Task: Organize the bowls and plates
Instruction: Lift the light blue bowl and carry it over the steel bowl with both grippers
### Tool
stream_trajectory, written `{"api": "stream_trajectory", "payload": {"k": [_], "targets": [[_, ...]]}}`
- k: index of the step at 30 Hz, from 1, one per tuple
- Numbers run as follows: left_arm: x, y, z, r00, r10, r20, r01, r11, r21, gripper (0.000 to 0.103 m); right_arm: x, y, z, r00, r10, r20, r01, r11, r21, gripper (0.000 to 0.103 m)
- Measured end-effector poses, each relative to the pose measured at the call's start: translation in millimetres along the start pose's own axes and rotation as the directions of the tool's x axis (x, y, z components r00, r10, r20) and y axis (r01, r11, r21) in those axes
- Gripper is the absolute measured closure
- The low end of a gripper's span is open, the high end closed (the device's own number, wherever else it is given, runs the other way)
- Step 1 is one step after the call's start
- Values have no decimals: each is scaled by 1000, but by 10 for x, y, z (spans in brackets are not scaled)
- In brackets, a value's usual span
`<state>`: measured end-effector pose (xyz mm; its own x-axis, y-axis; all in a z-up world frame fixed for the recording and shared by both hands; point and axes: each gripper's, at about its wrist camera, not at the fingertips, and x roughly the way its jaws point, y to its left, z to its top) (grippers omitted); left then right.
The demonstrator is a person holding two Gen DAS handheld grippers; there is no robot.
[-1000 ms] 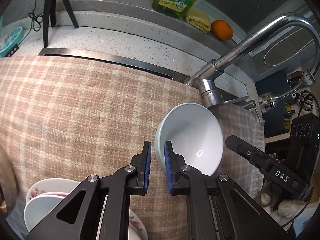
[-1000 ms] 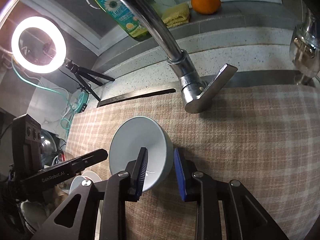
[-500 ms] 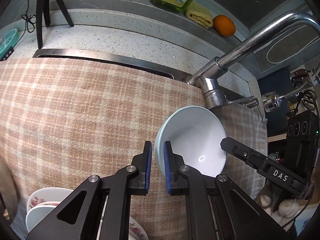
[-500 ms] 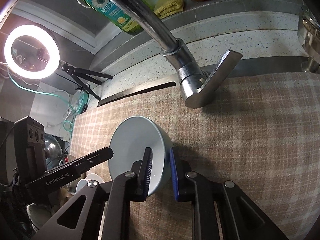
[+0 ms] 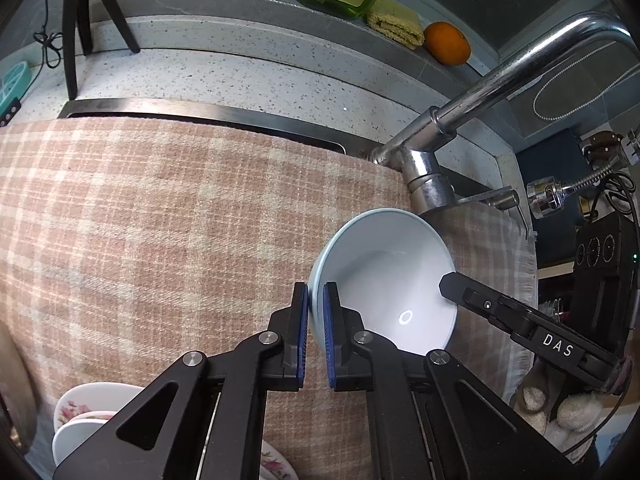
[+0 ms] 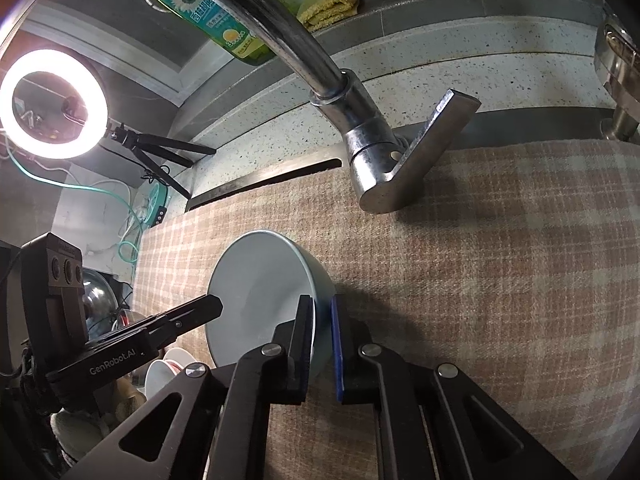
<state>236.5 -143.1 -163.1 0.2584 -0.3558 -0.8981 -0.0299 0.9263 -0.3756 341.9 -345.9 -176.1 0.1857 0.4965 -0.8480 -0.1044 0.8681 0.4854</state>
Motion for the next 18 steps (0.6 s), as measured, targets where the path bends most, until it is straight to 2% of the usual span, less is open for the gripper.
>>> {"api": "stream_trajectory", "payload": {"k": [18], "targets": [[-186,-43,-8,999,-16,36,16,1000,5,97,-107,51,-43,1000,-15,23,14,1000,17,95]]}}
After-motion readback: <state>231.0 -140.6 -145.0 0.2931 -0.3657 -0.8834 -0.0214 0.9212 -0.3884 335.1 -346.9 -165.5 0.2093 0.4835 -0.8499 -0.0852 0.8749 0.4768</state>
